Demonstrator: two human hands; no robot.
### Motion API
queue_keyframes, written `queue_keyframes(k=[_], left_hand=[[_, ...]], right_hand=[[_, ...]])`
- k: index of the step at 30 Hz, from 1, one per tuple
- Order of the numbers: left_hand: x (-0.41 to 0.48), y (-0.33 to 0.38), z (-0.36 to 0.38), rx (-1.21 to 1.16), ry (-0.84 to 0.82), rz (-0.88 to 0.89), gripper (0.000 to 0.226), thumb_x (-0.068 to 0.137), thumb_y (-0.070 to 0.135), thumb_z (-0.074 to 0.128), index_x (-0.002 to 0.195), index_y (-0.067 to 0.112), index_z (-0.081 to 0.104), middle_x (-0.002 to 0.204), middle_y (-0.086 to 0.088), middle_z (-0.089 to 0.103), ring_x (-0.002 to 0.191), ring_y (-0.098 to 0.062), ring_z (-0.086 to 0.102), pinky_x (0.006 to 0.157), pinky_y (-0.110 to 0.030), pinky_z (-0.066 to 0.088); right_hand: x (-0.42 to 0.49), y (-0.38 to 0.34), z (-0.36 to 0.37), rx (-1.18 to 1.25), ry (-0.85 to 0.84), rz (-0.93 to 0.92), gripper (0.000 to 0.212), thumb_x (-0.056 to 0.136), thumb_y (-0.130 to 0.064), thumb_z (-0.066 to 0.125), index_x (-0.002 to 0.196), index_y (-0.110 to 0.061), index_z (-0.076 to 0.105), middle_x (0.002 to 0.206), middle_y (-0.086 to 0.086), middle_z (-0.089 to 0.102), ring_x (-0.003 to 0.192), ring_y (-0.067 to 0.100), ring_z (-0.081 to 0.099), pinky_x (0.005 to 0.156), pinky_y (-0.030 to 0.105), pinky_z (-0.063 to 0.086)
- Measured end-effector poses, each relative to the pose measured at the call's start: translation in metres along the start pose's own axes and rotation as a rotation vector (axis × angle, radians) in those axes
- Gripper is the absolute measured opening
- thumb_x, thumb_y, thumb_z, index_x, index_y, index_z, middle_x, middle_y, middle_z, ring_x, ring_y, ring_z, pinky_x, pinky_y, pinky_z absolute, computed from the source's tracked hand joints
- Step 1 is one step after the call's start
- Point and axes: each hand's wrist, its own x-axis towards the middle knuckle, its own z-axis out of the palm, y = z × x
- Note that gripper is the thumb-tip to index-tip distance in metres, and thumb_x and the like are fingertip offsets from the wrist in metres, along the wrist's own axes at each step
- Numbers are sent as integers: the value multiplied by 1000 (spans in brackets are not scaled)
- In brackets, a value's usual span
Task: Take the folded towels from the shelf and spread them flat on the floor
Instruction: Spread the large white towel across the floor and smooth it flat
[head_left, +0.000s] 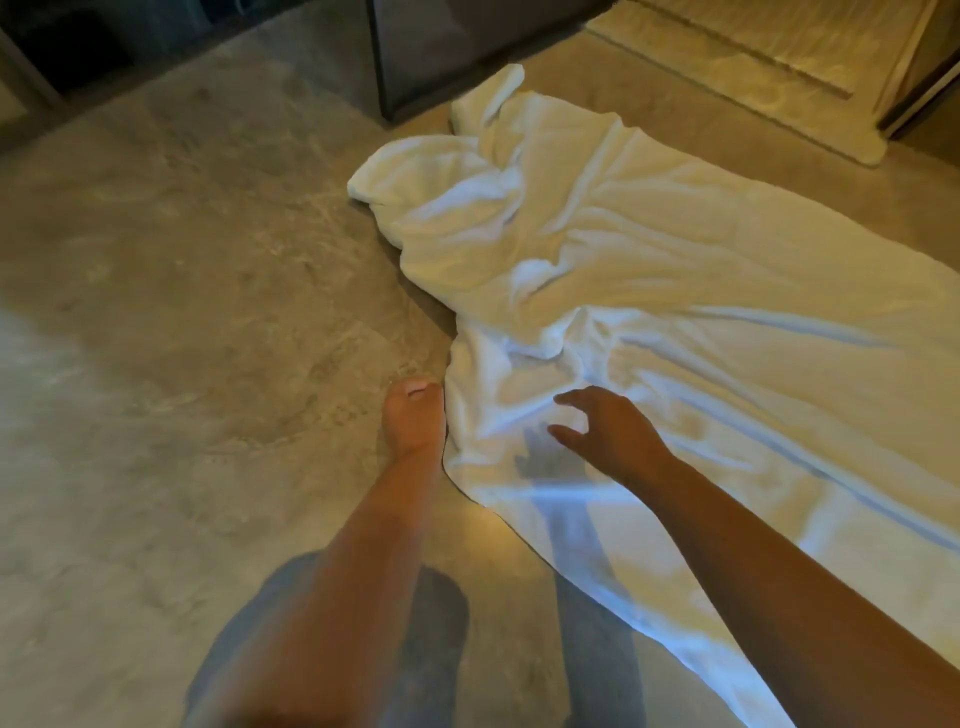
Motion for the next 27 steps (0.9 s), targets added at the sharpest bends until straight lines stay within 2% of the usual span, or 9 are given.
queue_keyframes(k=[4,9,12,18,20,23,25,27], left_hand=[[23,72,-14,162,-37,137,22,89,12,48,106,4,60,109,-16,62,101,-32,57,78,-31,42],[54,144,-36,388,-159,364,21,86,13,47,103,10,59,104,-12,65,94,-30,59,74,-29,44],[70,149,-39,499,-205,441,19,87,16,50,104,13,59,106,-9,65,97,-25,60,74,-26,41],[104,182,-50,655,-167,511,19,89,15,50,104,9,60,108,-13,64,101,-27,59,79,-28,42],[116,200,-61,698,-171,555,18,88,18,52,101,10,61,104,-13,65,97,-28,60,80,-31,44],[134,210,-73,754,-220,644,12,86,21,55,94,15,60,94,-7,65,86,-23,60,74,-30,44],[153,200,-76,771,-202,632,11,87,23,54,93,16,59,93,-5,62,85,-23,59,72,-29,43],[176,183,-69,777,-198,603,16,88,21,53,99,12,59,101,-9,60,91,-26,59,76,-32,44]], right_hand=[[6,-34,-47,-78,46,-5,43,90,-33,54,131,-20,47,136,6,50,125,23,47,98,33,39],[32,-70,-85,-130,72,-39,43,91,-33,53,132,-21,46,138,4,47,126,23,45,97,34,39],[55,-78,-82,-89,70,-83,44,91,-32,53,132,-19,46,138,4,48,127,21,45,98,32,39],[77,-69,-93,7,58,-134,41,91,-30,54,129,-16,51,133,5,52,123,21,49,96,29,38],[88,-70,-103,-7,57,-144,40,90,-31,55,127,-17,52,132,4,53,121,21,51,94,30,40],[115,-79,-111,-13,87,-141,40,89,-32,56,127,-17,53,131,5,54,119,22,52,94,33,41],[139,-89,-105,-15,76,-138,42,89,-33,56,127,-16,52,129,6,55,118,22,52,93,33,42],[163,-98,-93,2,68,-127,43,88,-33,57,127,-15,52,127,8,55,116,23,53,93,34,43]])
